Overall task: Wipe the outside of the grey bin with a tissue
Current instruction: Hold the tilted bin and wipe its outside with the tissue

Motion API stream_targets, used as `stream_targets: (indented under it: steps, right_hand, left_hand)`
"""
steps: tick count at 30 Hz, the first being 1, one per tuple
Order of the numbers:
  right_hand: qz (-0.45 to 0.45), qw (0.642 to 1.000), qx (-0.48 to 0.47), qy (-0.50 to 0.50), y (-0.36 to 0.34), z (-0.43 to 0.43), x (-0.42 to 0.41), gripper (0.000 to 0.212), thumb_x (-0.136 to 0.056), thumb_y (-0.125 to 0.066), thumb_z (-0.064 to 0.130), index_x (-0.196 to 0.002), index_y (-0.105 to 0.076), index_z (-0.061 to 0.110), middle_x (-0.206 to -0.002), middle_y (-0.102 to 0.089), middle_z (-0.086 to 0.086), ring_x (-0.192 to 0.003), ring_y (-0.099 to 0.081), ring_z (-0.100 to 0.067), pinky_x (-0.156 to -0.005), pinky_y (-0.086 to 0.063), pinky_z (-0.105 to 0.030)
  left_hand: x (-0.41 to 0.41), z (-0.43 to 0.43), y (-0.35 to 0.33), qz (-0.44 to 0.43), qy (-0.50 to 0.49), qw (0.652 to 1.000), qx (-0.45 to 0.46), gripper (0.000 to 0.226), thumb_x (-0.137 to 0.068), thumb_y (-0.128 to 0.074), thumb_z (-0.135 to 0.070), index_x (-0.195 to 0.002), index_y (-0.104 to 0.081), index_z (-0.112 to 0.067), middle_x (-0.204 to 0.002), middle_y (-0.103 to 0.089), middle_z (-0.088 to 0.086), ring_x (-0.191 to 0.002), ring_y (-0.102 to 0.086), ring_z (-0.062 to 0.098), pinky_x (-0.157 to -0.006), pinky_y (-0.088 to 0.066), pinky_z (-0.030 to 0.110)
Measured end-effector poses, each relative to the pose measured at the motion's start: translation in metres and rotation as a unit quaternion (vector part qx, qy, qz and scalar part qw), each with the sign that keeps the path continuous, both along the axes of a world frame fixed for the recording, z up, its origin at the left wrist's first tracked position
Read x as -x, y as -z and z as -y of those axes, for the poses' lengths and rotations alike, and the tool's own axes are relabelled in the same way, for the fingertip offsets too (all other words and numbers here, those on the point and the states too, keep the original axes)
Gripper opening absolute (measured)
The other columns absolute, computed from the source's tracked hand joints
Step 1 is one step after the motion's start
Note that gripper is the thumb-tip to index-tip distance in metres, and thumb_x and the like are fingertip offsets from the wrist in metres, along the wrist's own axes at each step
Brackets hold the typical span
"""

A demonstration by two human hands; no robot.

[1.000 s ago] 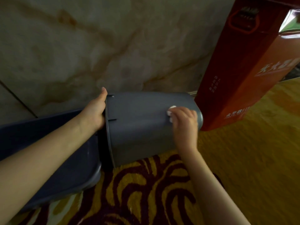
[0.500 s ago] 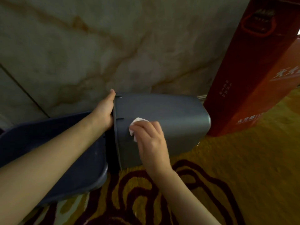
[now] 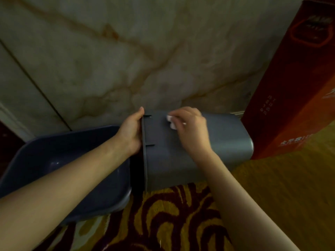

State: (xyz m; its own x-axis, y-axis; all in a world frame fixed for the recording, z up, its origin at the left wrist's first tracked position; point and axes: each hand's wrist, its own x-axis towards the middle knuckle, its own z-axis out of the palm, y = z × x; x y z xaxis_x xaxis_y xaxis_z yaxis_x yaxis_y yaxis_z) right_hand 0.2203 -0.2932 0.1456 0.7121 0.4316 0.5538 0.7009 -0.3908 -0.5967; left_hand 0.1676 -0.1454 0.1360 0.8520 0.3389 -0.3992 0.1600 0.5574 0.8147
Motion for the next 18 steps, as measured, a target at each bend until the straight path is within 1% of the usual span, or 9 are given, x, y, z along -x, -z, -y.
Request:
stream_targets:
  steps: [3,6,8,10,12,14,15,17,18]
  right_hand:
    - [-0.015,0.997,0.028,-0.07,-0.004,-0.032,0.005,0.015,-0.085,-0.063,0.006,-0.097,-0.07,0.001,-0.098,-0.067,-0.017,-0.097,-0.054,-0.033,-0.082,-0.037,-0.029]
    - [-0.045,0.994,0.057,-0.087,-0.009,-0.041,-0.001,0.02,-0.084,-0.064,0.01,-0.102,-0.069,0.002,-0.103,-0.064,-0.018,-0.101,-0.054,-0.032,-0.084,-0.038,-0.029]
    - [-0.061,0.991,0.062,-0.101,-0.014,-0.042,-0.004,0.019,-0.082,-0.066,0.009,-0.098,-0.07,0.001,-0.101,-0.063,-0.019,-0.098,-0.056,-0.033,-0.082,-0.038,-0.029]
    - [-0.069,0.99,0.069,-0.105,-0.016,-0.043,-0.004,0.018,-0.081,-0.067,0.009,-0.097,-0.07,0.001,-0.101,-0.063,-0.02,-0.098,-0.056,-0.033,-0.079,-0.037,-0.027]
    - [-0.081,0.989,0.073,-0.099,-0.016,-0.046,-0.004,0.017,-0.081,-0.068,0.008,-0.096,-0.07,0.0,-0.101,-0.061,-0.019,-0.098,-0.056,-0.031,-0.072,-0.035,-0.019]
    - [-0.084,0.989,0.078,-0.09,-0.016,-0.05,-0.001,0.015,-0.081,-0.067,0.007,-0.093,-0.069,-0.001,-0.101,-0.06,-0.018,-0.097,-0.056,-0.029,-0.064,-0.034,-0.013]
    - [-0.078,0.99,0.081,-0.081,-0.015,-0.052,0.0,0.013,-0.082,-0.066,0.006,-0.092,-0.069,-0.002,-0.101,-0.059,-0.019,-0.097,-0.055,-0.03,-0.066,-0.037,-0.015]
    - [-0.06,0.993,0.085,-0.058,-0.012,-0.054,0.004,0.012,-0.083,-0.063,0.007,-0.089,-0.067,-0.003,-0.1,-0.059,-0.02,-0.099,-0.053,-0.033,-0.077,-0.041,-0.03]
    - [-0.052,0.994,0.081,-0.046,-0.011,-0.054,0.006,0.011,-0.084,-0.062,0.007,-0.089,-0.066,-0.002,-0.1,-0.059,-0.02,-0.099,-0.052,-0.034,-0.079,-0.041,-0.035]
  left_hand:
    - [0.006,0.001,0.003,0.04,0.002,0.999,0.035,0.056,-0.096,-0.036,-0.042,-0.075,-0.076,-0.01,-0.073,-0.077,0.008,-0.066,-0.074,0.019,-0.052,-0.058,0.027]
    - [0.009,0.001,0.002,0.053,0.009,0.997,0.048,0.065,-0.097,-0.033,-0.042,-0.064,-0.078,-0.01,-0.071,-0.077,0.009,-0.065,-0.074,0.019,-0.051,-0.057,0.027]
    - [0.008,0.002,0.002,0.055,0.009,0.997,0.048,0.063,-0.097,-0.034,-0.043,-0.067,-0.078,-0.009,-0.071,-0.077,0.009,-0.065,-0.074,0.019,-0.051,-0.057,0.028]
    - [0.008,0.003,0.003,0.043,0.004,0.998,0.038,0.055,-0.096,-0.035,-0.043,-0.079,-0.073,-0.008,-0.071,-0.077,0.009,-0.064,-0.074,0.02,-0.051,-0.058,0.028]
    - [0.009,0.004,0.004,0.027,0.003,0.999,0.023,0.049,-0.096,-0.035,-0.044,-0.088,-0.068,-0.008,-0.071,-0.077,0.009,-0.065,-0.074,0.019,-0.054,-0.059,0.028]
    - [0.01,0.004,0.004,0.017,0.0,1.0,0.013,0.047,-0.096,-0.035,-0.044,-0.091,-0.066,-0.01,-0.072,-0.077,0.008,-0.066,-0.074,0.018,-0.059,-0.06,0.028]
    - [0.01,0.004,0.003,0.015,-0.002,1.0,0.012,0.047,-0.096,-0.035,-0.044,-0.09,-0.066,-0.01,-0.071,-0.076,0.007,-0.065,-0.073,0.017,-0.059,-0.059,0.027]
    - [0.009,0.004,0.001,0.011,-0.006,1.0,0.021,0.046,-0.097,-0.035,-0.043,-0.087,-0.066,-0.01,-0.067,-0.076,0.006,-0.062,-0.073,0.017,-0.054,-0.059,0.026]
    - [0.008,0.004,0.0,0.009,-0.005,1.0,0.023,0.046,-0.097,-0.035,-0.042,-0.086,-0.066,-0.01,-0.066,-0.076,0.006,-0.06,-0.073,0.017,-0.052,-0.059,0.026]
